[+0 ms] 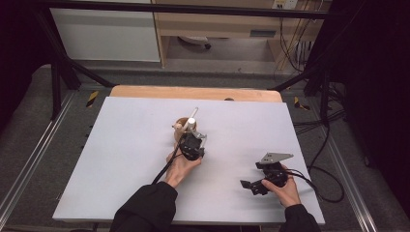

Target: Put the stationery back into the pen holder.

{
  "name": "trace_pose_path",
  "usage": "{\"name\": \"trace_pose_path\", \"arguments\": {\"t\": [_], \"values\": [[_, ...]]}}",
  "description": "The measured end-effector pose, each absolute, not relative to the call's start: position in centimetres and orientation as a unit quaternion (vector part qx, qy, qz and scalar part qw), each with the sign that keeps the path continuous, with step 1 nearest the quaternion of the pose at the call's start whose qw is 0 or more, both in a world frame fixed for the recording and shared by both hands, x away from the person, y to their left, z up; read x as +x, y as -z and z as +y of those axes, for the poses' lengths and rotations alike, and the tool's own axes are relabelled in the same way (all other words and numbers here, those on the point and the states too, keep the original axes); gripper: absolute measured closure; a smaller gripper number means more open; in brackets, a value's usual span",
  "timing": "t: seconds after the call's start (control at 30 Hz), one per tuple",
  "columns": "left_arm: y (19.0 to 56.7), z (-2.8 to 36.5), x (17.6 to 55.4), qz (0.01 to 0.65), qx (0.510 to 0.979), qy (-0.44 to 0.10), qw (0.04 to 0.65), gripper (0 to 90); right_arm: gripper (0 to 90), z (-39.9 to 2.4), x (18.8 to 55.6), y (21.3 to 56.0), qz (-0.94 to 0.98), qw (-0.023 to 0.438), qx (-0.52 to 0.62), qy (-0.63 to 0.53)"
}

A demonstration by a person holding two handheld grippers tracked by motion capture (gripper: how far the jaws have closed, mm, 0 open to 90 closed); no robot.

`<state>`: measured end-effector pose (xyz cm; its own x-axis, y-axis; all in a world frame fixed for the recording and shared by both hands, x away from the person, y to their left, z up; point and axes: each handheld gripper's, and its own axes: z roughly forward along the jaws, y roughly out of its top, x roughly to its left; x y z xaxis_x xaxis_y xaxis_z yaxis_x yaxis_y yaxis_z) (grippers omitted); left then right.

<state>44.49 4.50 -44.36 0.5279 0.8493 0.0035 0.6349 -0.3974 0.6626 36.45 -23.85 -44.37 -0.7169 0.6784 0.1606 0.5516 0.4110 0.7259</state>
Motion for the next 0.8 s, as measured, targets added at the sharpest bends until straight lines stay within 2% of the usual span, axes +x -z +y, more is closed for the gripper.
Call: {"name": "trace_pose_path", "arguments": {"t": [0.43,0.8], "values": [[44.2,4.8,44.5,0.442,0.825,-0.181,0.301,79.1,0.7,-23.9,36.5,44.3,0.836,0.081,0.367,-0.401],[43.2,6.4,43.8,0.400,0.858,-0.146,0.289,79.3,0.7,-23.9,36.4,44.4,0.836,0.080,0.368,-0.399]]}}
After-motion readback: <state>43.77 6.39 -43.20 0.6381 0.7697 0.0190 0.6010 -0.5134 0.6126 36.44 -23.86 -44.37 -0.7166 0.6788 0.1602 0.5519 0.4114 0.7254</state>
